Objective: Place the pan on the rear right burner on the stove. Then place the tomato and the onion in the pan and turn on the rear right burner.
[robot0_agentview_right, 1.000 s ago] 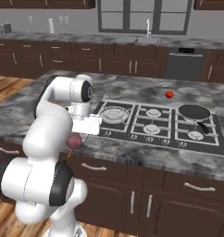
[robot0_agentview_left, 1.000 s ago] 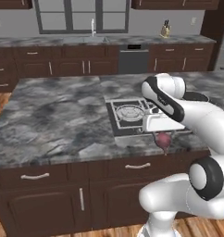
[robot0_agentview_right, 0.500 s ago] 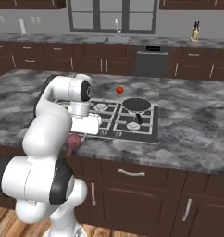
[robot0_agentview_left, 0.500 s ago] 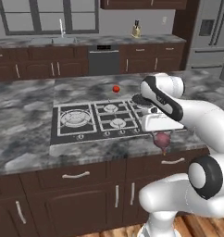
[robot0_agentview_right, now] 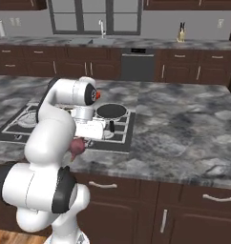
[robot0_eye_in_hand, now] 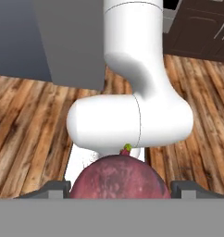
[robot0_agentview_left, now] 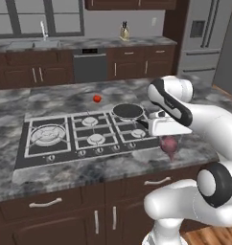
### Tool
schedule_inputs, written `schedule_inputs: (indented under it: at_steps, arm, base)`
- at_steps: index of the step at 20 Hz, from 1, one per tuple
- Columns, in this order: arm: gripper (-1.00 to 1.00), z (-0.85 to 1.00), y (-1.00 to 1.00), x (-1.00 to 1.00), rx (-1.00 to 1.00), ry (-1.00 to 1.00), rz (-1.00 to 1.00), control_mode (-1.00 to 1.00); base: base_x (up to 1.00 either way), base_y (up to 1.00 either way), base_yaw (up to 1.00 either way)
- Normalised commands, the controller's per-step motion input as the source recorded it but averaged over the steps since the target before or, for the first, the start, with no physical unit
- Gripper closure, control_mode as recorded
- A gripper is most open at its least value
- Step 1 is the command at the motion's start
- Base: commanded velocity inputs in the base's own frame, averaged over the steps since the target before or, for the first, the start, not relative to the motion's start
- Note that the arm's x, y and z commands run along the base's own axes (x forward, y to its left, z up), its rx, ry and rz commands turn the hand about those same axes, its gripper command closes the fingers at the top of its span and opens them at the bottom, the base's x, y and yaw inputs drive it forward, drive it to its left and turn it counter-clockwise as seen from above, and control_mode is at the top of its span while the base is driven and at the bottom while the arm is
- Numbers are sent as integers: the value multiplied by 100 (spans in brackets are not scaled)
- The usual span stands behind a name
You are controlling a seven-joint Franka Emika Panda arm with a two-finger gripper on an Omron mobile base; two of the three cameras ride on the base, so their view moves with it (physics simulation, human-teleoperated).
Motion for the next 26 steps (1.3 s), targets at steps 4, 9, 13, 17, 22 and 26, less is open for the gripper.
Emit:
schedule_inputs:
  at_steps: [4,9,13,17,22,26]
  arm:
    - [100,0,0,0,0,0,0,100]
    - [100,0,0,0,0,0,0,100]
    - [100,0,0,0,0,0,0,100]
    - [100,0,0,0,0,0,0,100]
    - [100,0,0,0,0,0,0,100]
    - [100,0,0,0,0,0,0,-100]
  base:
    - [62,19,-6]
    - [91,0,3]
    - [66,-2,23]
    - [0,0,1]
    - [0,0,0]
    - [0,0,0]
